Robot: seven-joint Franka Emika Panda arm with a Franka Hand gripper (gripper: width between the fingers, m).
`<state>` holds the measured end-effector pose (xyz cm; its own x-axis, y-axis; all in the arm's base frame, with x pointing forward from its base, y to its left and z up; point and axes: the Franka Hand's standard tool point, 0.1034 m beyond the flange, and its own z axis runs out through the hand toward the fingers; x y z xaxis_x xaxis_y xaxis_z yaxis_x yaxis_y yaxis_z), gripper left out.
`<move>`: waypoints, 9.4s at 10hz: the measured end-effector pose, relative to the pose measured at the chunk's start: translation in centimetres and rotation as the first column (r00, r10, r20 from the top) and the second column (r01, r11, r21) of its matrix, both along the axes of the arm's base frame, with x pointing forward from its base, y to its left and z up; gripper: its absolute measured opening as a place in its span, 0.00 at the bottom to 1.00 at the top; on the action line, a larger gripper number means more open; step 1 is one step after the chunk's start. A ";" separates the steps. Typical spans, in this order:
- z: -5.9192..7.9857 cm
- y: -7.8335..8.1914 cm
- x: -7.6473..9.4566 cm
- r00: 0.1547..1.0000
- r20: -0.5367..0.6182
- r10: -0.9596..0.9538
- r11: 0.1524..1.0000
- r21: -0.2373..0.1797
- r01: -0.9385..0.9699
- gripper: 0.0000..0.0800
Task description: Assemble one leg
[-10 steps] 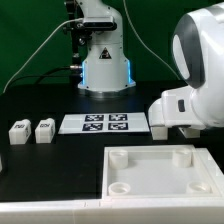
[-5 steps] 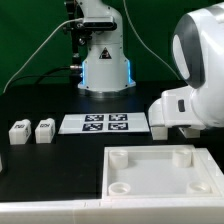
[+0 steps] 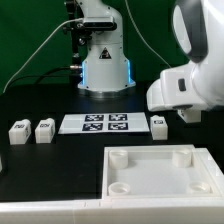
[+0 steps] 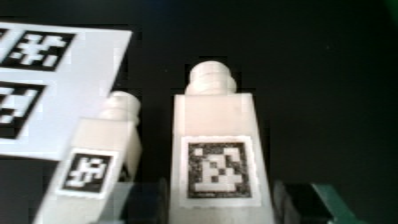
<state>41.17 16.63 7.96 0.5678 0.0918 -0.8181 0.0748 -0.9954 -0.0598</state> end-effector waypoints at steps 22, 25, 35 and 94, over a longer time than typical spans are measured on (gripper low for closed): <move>9.0 -5.6 17.1 0.216 0.973 -0.087 0.992 0.104 -0.068 0.36; 6.2 -5.0 18.3 0.160 0.980 -0.116 0.988 0.130 -0.079 0.36; 2.6 -5.6 20.1 0.178 0.974 -0.139 0.988 0.149 -0.044 0.36; 0.0 -4.9 21.2 0.233 0.741 -0.630 0.419 0.072 0.905 0.77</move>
Offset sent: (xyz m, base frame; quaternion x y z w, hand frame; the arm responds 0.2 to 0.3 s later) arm 0.0289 -0.0367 0.0538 -0.0058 0.2874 -0.0012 0.9578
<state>62.42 11.76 7.98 0.5059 -0.8544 -0.1188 -0.8625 -0.5029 -0.0559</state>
